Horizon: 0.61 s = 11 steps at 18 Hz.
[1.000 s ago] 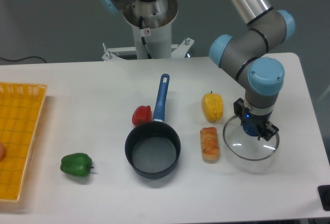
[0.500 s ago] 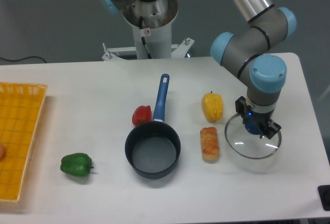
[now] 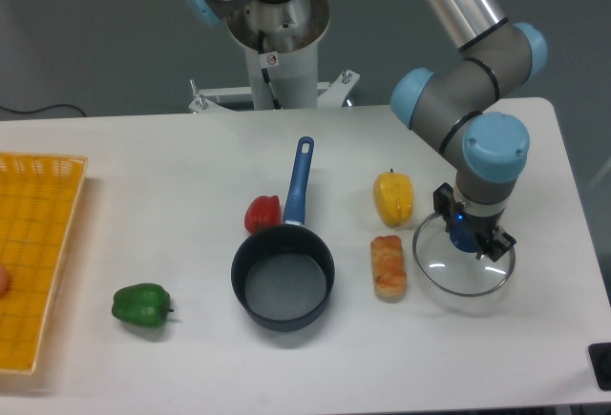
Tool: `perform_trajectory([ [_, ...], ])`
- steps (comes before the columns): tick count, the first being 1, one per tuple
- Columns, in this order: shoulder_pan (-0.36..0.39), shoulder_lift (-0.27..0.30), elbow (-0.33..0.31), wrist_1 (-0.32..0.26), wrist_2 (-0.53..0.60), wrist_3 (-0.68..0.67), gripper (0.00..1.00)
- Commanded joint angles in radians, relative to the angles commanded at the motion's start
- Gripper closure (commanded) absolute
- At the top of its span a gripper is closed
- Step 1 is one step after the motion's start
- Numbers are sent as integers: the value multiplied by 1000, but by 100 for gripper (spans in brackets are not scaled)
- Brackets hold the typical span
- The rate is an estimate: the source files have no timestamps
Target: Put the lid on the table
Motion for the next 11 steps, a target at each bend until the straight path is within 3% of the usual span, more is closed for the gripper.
perform_trajectory([
  [11,-2,-28,-2,0,8,0,36],
])
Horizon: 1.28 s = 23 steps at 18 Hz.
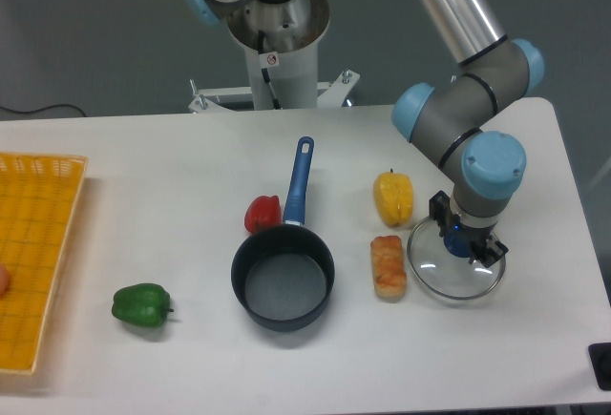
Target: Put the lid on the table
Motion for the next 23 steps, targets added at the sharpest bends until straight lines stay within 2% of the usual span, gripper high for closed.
perform_trajectory([
  [18,-2,-18,0,0,2,0,32],
  [19,0,-17,0,0,2,-2,30],
  [20,-2,-17,0,0,0,0,19],
  [21,0,-17,0,0,0,0,2],
  [23,-2,-15,0,0,-2,3,0],
])
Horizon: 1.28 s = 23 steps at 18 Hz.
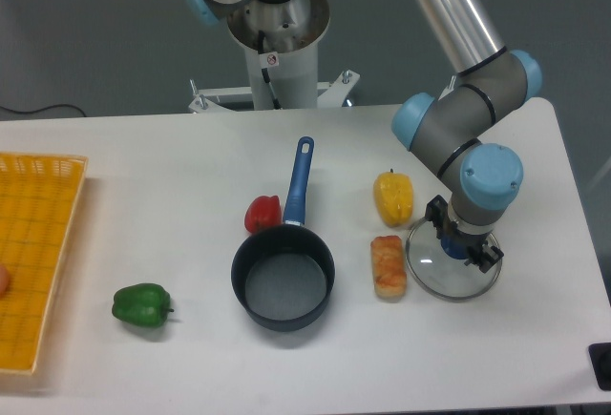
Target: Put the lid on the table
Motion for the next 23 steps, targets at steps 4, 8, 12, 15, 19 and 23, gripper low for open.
perform_trajectory([
  [4,-2,23,5,-3,-2,6,0],
  [8,-6,35,8,-14,-3,6,0],
  [12,-17,49,14,-34,-6,6,0],
  [15,-26,60,14,-40,-8,5,0],
  [19,-44,100,14,-40,-29,-3,0],
  [23,-55,129,14,-38,-63,-2,0],
])
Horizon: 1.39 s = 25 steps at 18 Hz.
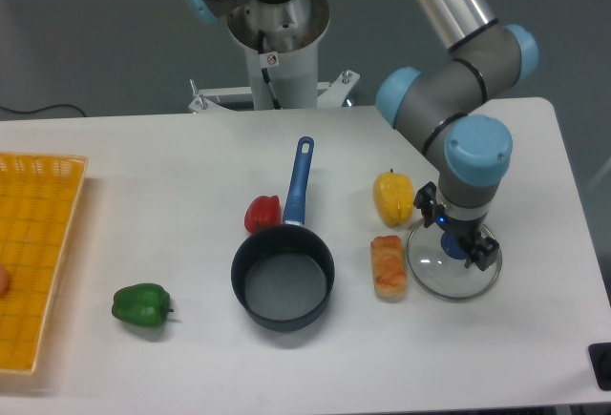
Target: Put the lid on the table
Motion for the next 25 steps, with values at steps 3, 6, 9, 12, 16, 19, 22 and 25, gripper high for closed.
perform_trajectory([
  [3,-9,3,0,0,-2,0,0],
  [6,-20,14,-2,0,-5,0,0],
  [9,-29,15,-2,0,-15,0,0],
  [12,-32,14,-2,2,-14,0,0],
  [16,-31,14,-2,3,-14,0,0],
  [19,-31,14,-2,3,-12,0,0],
  [22,-31,14,-2,3,-12,0,0],
  [25,-32,14,-2,5,-12,-2,0],
])
